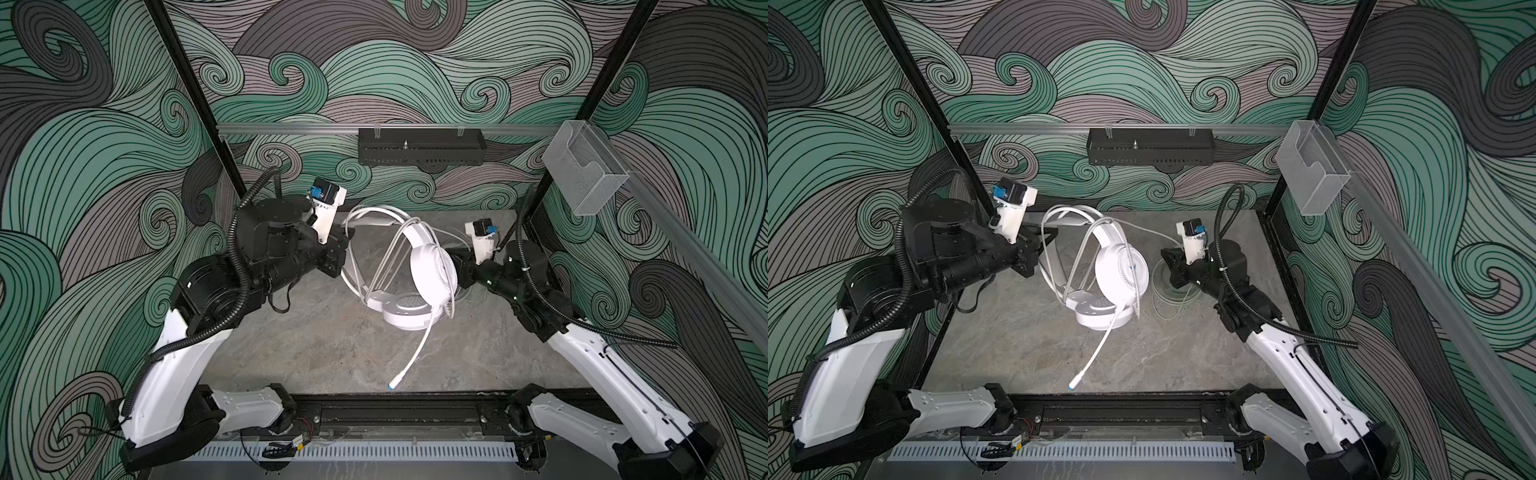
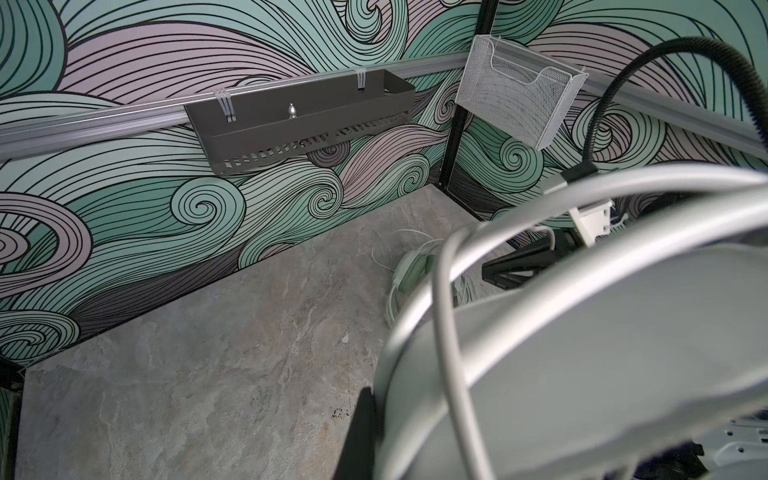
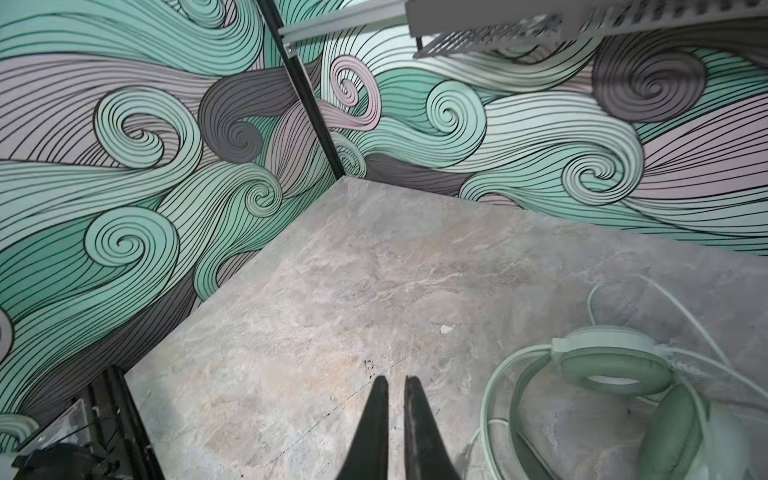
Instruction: Wrap the headphones
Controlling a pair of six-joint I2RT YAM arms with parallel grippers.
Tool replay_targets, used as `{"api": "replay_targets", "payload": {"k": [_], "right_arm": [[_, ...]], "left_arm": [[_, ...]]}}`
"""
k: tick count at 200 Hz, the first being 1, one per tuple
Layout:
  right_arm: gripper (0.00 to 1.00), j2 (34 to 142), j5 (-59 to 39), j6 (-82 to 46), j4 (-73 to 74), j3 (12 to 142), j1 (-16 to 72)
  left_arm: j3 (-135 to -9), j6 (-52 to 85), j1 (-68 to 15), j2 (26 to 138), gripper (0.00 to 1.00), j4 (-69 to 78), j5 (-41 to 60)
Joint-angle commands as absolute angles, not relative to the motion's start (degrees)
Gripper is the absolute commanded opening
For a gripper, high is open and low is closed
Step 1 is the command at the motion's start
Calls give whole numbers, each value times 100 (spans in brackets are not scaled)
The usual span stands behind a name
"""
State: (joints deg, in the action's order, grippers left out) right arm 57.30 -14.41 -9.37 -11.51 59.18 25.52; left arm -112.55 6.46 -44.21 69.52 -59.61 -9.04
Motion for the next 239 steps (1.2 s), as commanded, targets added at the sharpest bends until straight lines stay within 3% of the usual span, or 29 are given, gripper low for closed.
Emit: {"api": "replay_targets", "payload": {"k": [1,100,185,239], "right_arm": [[0,5716,-1564,-775,-1237,6372,2398],[0,5556,-1694,-378,-1271,7456,1805],[0,5711,-974,-334,-1485,7960,1512],[0,6051,-398,-220,-1696,7957,1371]], "left_arm": [[-11409,644,-4403,6866,0,-5803,-899],[-11371,326,-4403,6932,0,-6223,-1187],[-11255,158,-4403,6861,0,-6191,-1310],[-10796,14,-4403,6555,0,-5835,-715]]}}
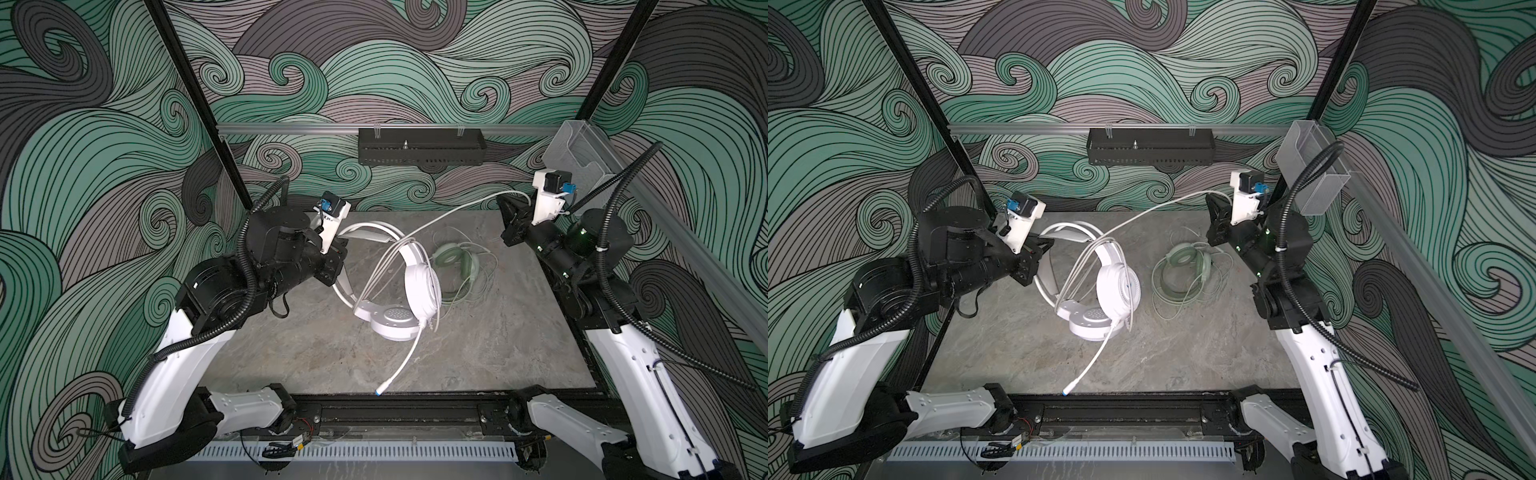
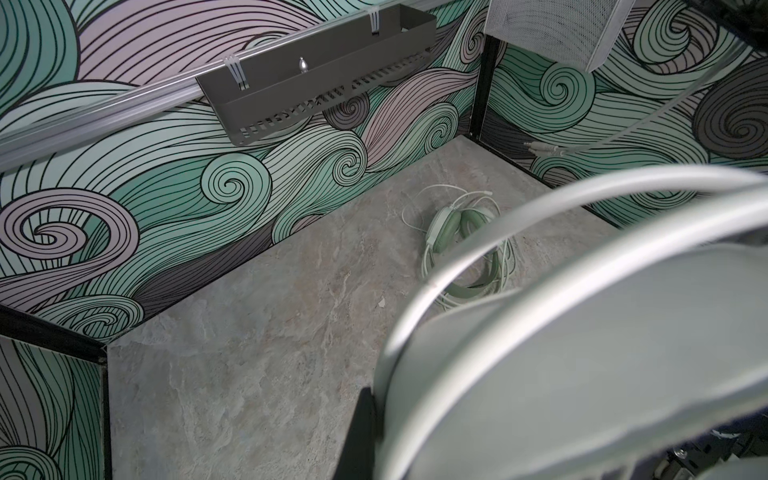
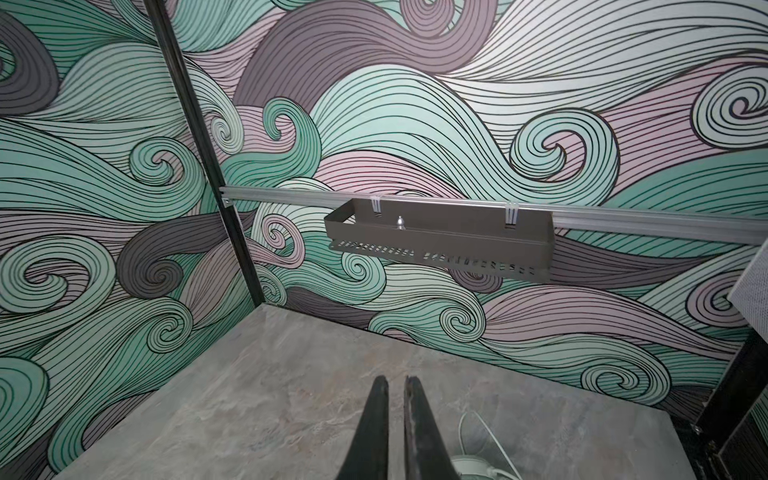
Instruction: Wrap the headphones
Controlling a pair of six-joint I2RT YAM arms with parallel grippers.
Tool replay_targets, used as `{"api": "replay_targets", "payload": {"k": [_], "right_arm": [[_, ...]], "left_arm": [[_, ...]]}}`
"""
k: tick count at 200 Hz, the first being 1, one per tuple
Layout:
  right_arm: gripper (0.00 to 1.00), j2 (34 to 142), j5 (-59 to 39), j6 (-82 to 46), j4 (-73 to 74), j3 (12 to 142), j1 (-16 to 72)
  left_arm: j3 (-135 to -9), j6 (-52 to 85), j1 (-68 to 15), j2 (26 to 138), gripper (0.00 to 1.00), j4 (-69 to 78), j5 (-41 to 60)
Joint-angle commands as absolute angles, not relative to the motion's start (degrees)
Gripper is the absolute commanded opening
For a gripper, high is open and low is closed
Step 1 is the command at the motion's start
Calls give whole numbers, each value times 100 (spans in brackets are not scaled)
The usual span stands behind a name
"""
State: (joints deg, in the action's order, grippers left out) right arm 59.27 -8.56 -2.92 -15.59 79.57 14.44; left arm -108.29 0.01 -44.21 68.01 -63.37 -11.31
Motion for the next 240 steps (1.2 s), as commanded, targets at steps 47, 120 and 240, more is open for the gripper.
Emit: {"api": "replay_targets", "payload": {"k": [47,120,240], "right_arm": [[0,6227,40,-291,-1785,7987,1130],[0,6235,-384,-623,-1828,7456,1072],[0,6156,-860,-648,-1542,6856,2072]], "left_arm": [[-10706,-113,-4403,6436,0,-5792,-593],[-10810,27,-4399,6315,0,-5385,-141],[-11657,1151,-4396,6650,0,-4206,613]]}}
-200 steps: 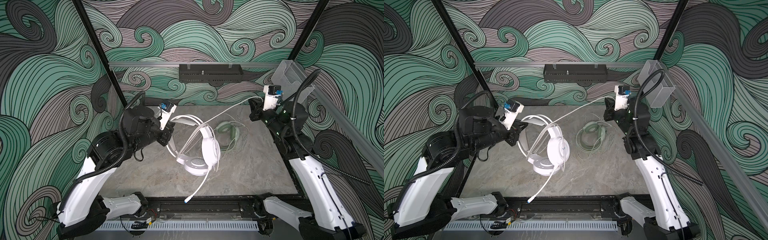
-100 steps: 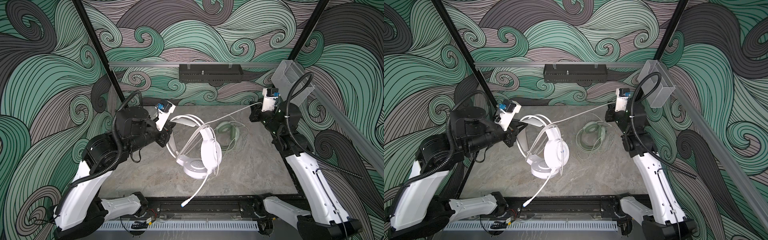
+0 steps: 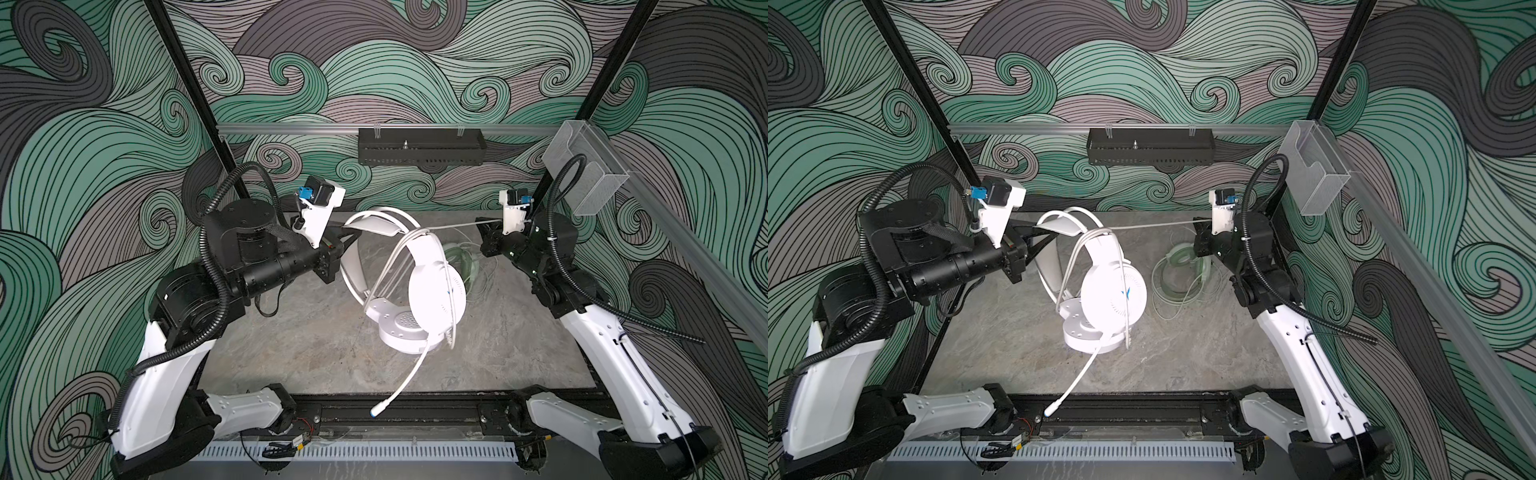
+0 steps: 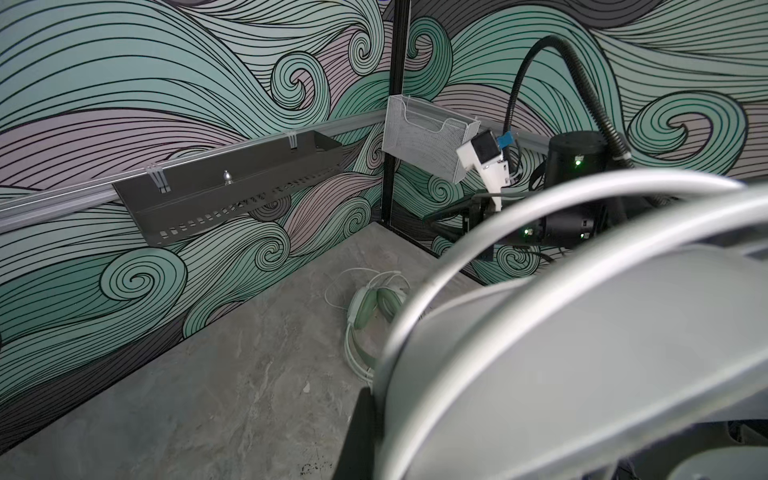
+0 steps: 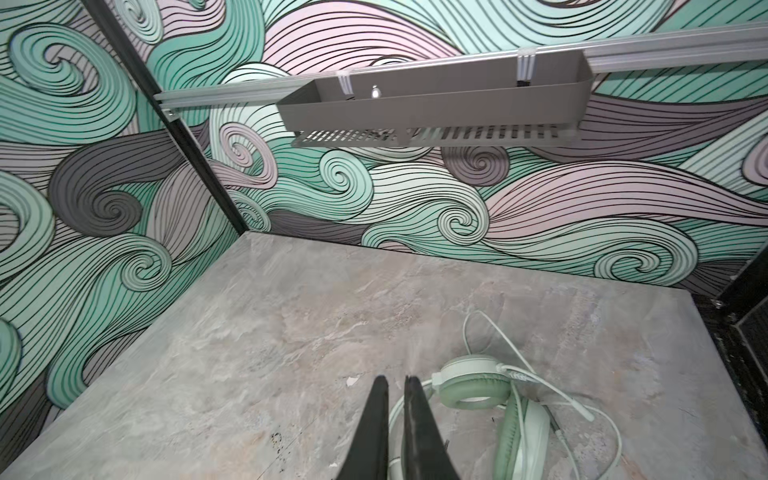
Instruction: Wrap the headphones
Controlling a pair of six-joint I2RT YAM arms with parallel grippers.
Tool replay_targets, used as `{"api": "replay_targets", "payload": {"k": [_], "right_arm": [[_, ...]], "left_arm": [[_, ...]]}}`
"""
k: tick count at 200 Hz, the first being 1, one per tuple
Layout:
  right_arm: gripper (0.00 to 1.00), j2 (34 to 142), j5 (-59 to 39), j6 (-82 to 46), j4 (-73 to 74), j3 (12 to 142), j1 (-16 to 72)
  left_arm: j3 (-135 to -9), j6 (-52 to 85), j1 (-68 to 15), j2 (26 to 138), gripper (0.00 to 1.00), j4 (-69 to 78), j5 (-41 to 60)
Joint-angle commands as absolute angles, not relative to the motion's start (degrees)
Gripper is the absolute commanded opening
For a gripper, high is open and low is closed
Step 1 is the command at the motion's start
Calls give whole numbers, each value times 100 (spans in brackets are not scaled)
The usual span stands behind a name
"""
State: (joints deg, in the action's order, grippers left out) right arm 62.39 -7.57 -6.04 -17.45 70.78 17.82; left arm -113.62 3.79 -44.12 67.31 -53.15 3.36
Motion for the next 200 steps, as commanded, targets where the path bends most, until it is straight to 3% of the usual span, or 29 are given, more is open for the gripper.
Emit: {"api": "replay_targets", "payload": {"k": [1,74,146,200], "right_arm": [[0,6154,-870,-649,-1527,6847,2086],[0,6012,-1435,-801,-309,6252,3517],[0,6189,-1174,-621,-136,6039,4463],[0,6314,-689,-432,-384,6022,4991]], "left_arm": [[-11651,1169,-4400,6652,0,-4182,605],[-11771,2146,-4396,6929,0,-2988,-471],[-12373,3108,-4328,7558,0,-3608,-2879],[-12159,3994,-3666,7824,0,-3742,-3063]]}}
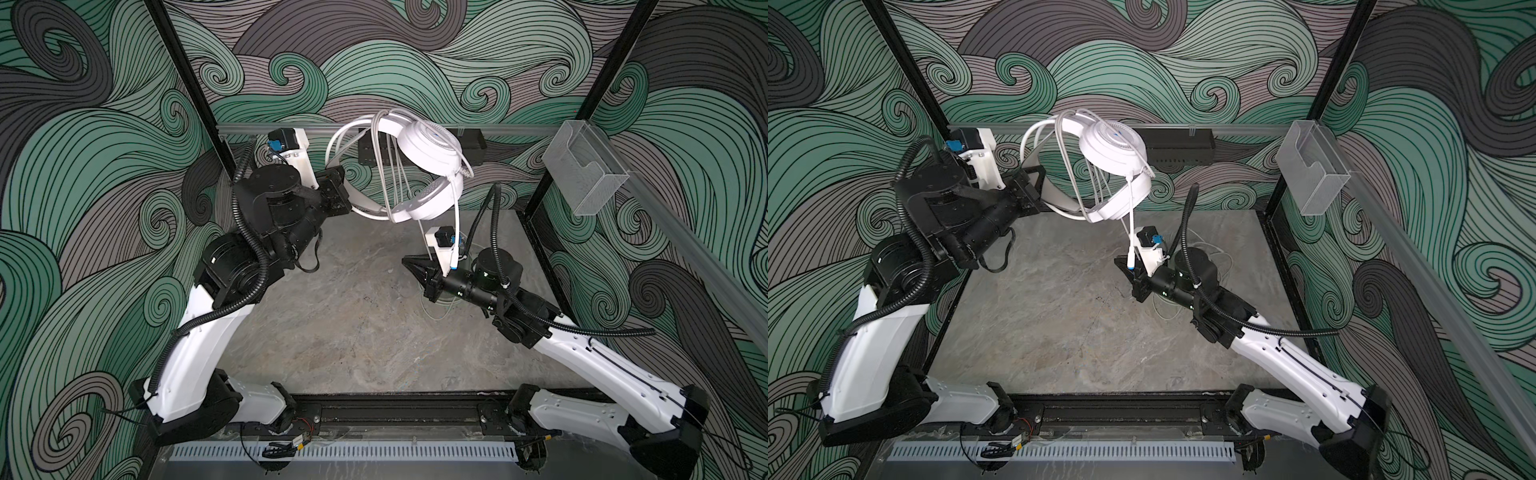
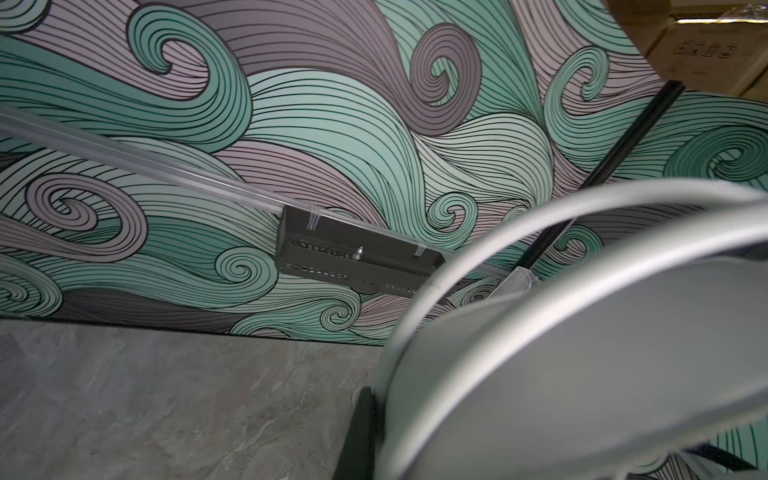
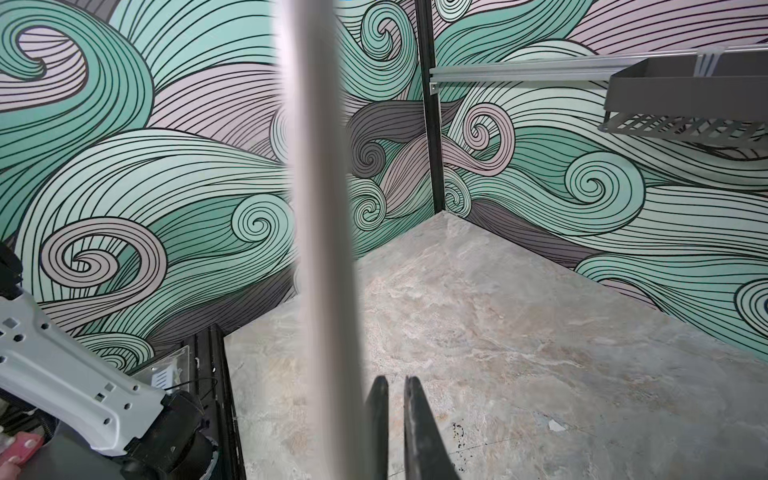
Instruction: Wrap the headphones
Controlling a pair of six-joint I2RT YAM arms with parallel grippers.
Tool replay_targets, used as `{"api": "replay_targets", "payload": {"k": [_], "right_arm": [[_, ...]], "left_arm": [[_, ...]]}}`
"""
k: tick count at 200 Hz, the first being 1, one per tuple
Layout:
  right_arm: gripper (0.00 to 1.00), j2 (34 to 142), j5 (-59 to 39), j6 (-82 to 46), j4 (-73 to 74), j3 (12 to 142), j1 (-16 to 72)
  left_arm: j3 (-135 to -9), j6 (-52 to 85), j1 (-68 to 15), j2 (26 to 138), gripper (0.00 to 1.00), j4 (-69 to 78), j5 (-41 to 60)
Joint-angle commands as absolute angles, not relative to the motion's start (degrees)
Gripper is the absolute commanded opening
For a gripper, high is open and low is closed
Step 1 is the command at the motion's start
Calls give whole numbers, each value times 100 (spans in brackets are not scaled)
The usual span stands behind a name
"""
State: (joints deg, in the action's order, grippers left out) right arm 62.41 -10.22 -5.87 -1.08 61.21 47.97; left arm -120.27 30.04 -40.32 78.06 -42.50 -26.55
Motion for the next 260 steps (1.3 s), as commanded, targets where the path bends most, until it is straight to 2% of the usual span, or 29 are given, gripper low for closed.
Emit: {"api": "replay_targets", "payload": {"k": [1,79,154,192,260], "right_arm": [[0,6321,-670,-431,-394,6021,5001],[0,6647,719,73,-1003,6095,5683],[0,7311,776,464,-725,6204,5700],[0,7284,866,562,-910,6309,5946],[0,7235,1477,1099,-1884,7040,6446]], "left_arm": [[-12161,4014,-3648,7827,0,-3752,-3034],[-11664,5025,-2860,7862,0,-3766,-2339],[-11424,5872,-2578,7812,0,-3591,-1610],[-11160,5722,-2550,7877,0,-3525,-1921],[-10538,4436,-2531,8011,0,-3547,-3148]]}}
